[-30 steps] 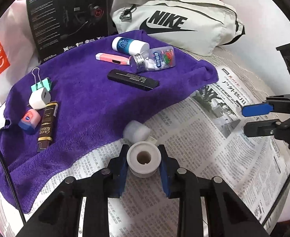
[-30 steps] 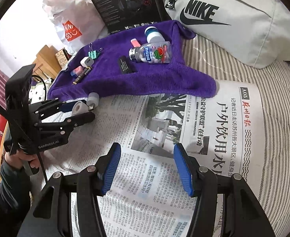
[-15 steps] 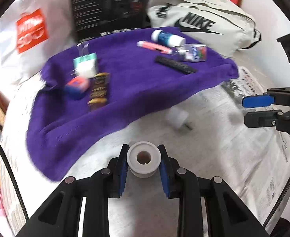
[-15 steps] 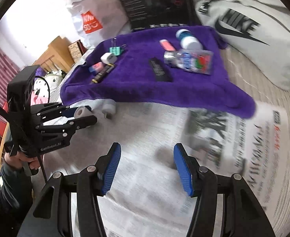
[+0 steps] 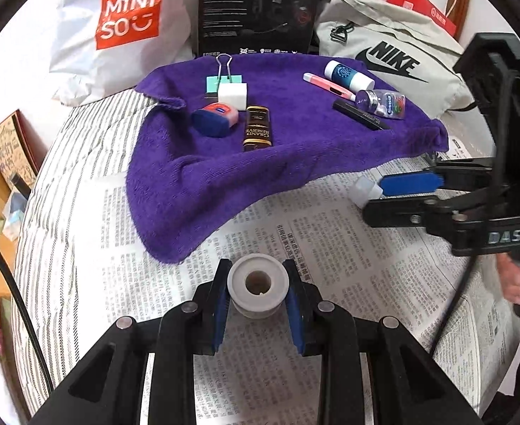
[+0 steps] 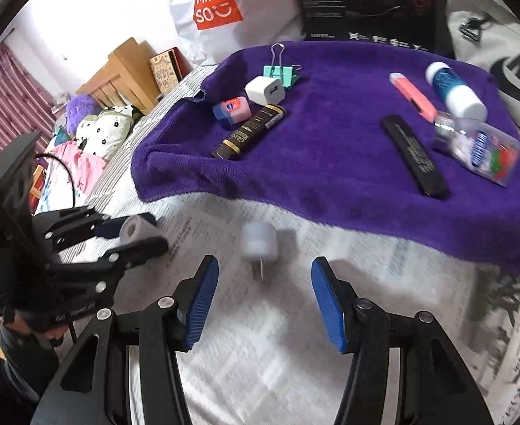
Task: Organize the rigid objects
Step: 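Grasp the small white USB plug with the right gripper, then carry the tape roll and USB plug over the purple towel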
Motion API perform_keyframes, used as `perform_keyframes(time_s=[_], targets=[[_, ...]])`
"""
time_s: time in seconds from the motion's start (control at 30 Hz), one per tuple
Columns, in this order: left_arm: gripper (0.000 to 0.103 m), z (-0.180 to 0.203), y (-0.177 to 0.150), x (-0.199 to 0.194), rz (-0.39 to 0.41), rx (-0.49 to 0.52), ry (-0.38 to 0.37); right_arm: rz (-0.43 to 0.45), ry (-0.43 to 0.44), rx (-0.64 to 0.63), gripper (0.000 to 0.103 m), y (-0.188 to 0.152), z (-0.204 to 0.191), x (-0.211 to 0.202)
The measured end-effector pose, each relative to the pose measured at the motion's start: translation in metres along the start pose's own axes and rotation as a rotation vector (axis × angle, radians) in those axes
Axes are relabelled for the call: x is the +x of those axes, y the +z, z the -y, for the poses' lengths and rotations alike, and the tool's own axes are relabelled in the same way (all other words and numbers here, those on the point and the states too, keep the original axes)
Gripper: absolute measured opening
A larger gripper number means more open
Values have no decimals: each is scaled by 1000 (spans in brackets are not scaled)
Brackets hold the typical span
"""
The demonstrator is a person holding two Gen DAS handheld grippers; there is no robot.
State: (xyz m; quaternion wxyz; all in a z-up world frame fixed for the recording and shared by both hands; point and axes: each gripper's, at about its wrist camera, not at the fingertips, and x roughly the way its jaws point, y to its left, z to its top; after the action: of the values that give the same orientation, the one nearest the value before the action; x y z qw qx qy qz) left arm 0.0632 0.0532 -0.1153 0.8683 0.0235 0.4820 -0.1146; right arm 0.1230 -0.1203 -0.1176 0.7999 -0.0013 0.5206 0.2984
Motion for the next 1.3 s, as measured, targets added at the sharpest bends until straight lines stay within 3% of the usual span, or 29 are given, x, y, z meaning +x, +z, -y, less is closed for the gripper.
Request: perform_keyframes(time_s=[0.1, 0.27, 0.5, 0.73, 0.9, 1.3], targets=[[27, -3, -1, -1, 12, -18, -9, 15, -28, -30, 52, 5, -8, 5], [27, -3, -2, 0, 13, -20, -10, 29, -142, -138, 24, 5, -22, 12], [27, 1, -1, 0, 9, -2, 2, 38, -168, -135, 23, -6, -7, -12], [27, 14, 5, 4, 4, 17, -9, 34, -250, -44, 23, -28, 37, -46], [27, 26, 9, 7, -18, 49, 9, 11, -251, -4, 23, -41, 57, -46], [27, 31, 16, 8, -27, 53, 30, 41, -222, 12, 24, -47, 60, -46]])
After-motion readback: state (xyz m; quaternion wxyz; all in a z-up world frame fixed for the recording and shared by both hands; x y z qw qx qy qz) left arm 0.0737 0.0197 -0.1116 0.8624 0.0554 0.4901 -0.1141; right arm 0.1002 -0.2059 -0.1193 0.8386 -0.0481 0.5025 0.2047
